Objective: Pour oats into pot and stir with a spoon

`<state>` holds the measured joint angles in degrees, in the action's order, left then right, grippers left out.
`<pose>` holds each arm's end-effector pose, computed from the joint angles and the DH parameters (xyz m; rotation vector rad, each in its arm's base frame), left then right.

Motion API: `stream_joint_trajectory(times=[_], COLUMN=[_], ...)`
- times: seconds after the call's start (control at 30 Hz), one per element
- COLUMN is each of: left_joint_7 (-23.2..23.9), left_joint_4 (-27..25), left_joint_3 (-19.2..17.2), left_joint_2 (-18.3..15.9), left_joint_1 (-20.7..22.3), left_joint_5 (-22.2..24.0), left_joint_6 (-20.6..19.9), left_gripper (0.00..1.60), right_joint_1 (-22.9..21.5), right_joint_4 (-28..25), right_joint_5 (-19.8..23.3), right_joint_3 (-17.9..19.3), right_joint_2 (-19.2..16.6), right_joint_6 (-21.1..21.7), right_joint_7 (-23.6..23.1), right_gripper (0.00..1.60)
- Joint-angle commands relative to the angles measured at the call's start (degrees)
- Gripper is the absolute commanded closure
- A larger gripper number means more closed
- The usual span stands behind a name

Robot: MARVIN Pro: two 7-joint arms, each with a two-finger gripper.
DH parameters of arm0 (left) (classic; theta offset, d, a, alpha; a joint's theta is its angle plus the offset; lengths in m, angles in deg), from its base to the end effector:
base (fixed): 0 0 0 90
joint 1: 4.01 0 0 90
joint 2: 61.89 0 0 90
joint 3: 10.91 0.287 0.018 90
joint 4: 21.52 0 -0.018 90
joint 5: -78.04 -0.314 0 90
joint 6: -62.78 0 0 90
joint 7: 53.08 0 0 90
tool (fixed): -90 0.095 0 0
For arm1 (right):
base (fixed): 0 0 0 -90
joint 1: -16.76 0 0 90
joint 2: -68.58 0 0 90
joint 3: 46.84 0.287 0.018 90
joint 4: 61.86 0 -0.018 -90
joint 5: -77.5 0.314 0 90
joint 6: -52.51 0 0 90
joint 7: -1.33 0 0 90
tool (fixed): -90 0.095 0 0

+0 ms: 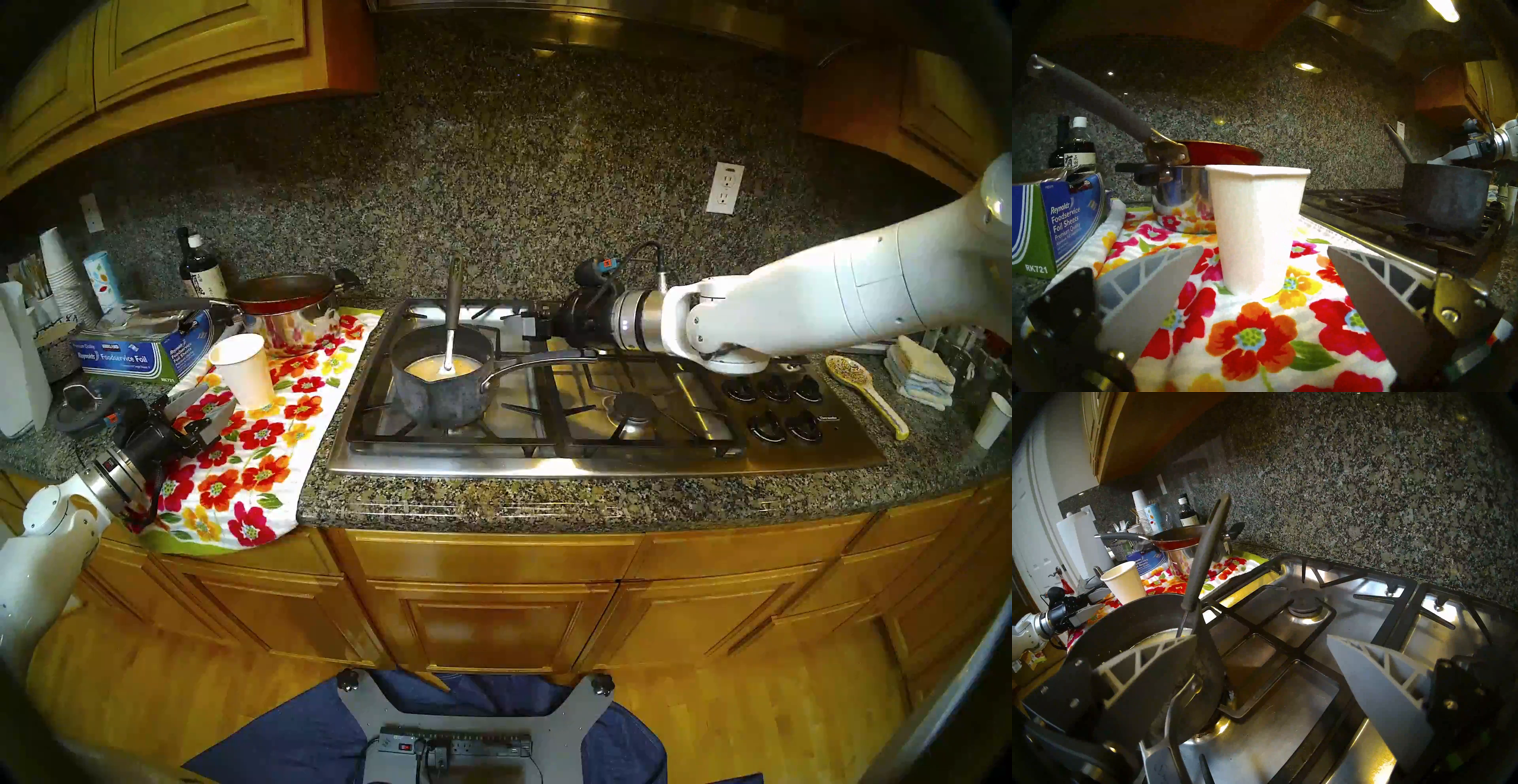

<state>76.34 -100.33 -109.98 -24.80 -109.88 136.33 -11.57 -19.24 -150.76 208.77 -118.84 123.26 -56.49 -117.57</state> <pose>0.3440 0.2838 -0.2570 1.9513 -0.3901 2.0073 0.4975 -0.0283 -0.1018 -2.0504 -0.6992 -1.3385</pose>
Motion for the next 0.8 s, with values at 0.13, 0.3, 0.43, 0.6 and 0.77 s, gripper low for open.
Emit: stream_joint_trajectory(times=[0.13,0.3,0.43,0.6,0.77], left_joint_7=[0.4,0.4,0.6,0.9,1.1], left_joint_4=[1.1,1.6,1.9,2.5,3.0], left_joint_3=[1.7,3.1,3.8,4.6,5.1], left_joint_2=[-0.9,-0.5,-0.3,0.0,0.3], left_joint_1=[7.7,9.7,10.8,12.0,12.8], left_joint_5=[-0.9,-1.4,-1.7,-2.1,-2.5], left_joint_6=[1.3,1.3,1.4,1.6,1.8], left_gripper=[0.00,0.00,0.00,0.00,0.00], right_joint_1=[-1.9,-1.9,-1.9,-1.9,-1.9], right_joint_4=[0.6,0.6,0.6,0.5,0.5], right_joint_5=[0.0,0.0,0.0,0.1,0.1], right_joint_3=[1.0,0.9,0.9,0.9,0.9], right_joint_2=[0.1,0.1,0.1,0.1,0.1], right_joint_6=[-0.5,-0.6,-0.6,-0.6,-0.6], right_joint_7=[-0.1,-0.2,-0.2,-0.2,-0.2], right_gripper=[0.00,0.00,0.00,0.00,0.00])
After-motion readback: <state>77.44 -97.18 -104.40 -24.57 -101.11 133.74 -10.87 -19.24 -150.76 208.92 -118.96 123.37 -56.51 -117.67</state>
